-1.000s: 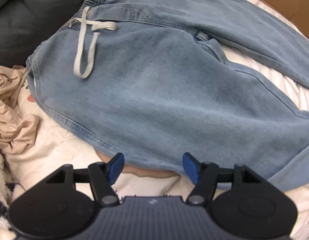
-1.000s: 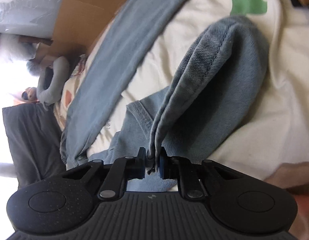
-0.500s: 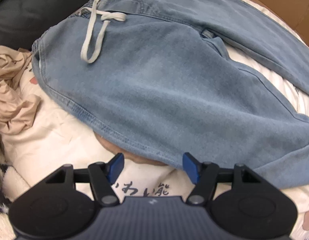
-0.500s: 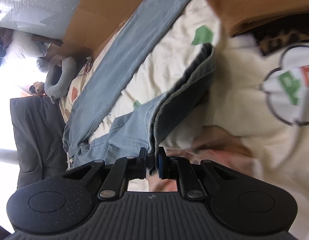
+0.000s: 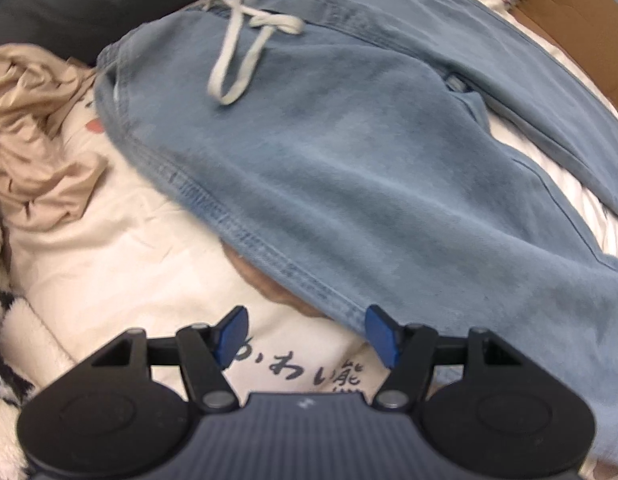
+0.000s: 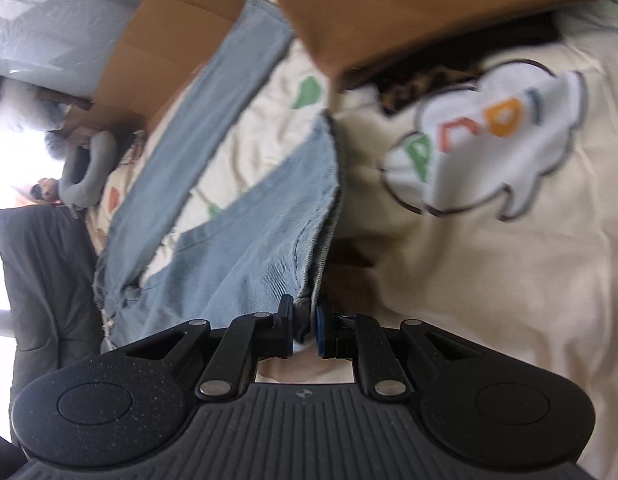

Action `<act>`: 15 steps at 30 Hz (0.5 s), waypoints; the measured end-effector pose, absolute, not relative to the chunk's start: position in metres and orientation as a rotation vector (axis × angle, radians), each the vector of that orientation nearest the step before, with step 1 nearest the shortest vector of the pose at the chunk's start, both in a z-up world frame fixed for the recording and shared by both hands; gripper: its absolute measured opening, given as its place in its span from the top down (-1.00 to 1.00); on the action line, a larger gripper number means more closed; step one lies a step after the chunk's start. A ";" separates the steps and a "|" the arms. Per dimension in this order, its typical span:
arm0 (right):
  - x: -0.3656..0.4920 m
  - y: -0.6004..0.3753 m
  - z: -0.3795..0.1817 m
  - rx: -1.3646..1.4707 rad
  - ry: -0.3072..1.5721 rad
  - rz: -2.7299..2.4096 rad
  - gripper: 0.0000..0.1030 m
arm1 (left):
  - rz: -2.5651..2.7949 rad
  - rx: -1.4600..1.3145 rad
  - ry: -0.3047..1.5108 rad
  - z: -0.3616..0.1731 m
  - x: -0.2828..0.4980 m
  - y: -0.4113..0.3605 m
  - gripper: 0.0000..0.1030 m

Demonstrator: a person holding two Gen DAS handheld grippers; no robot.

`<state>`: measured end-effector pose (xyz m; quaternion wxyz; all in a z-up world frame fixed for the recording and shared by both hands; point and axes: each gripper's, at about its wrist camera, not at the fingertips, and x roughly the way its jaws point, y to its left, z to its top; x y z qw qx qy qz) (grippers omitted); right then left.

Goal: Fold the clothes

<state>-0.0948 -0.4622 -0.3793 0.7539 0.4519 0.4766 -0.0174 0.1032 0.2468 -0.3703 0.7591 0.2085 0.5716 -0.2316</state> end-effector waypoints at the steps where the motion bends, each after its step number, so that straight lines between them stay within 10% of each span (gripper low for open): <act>1: -0.097 -0.462 -0.378 0.979 1.044 -0.043 0.84 | -0.499 0.443 1.247 -0.372 0.105 0.250 -0.31; 15: -0.109 -0.454 -0.348 0.914 1.098 -0.087 0.84 | -0.405 0.125 1.278 -0.389 0.135 0.277 -0.29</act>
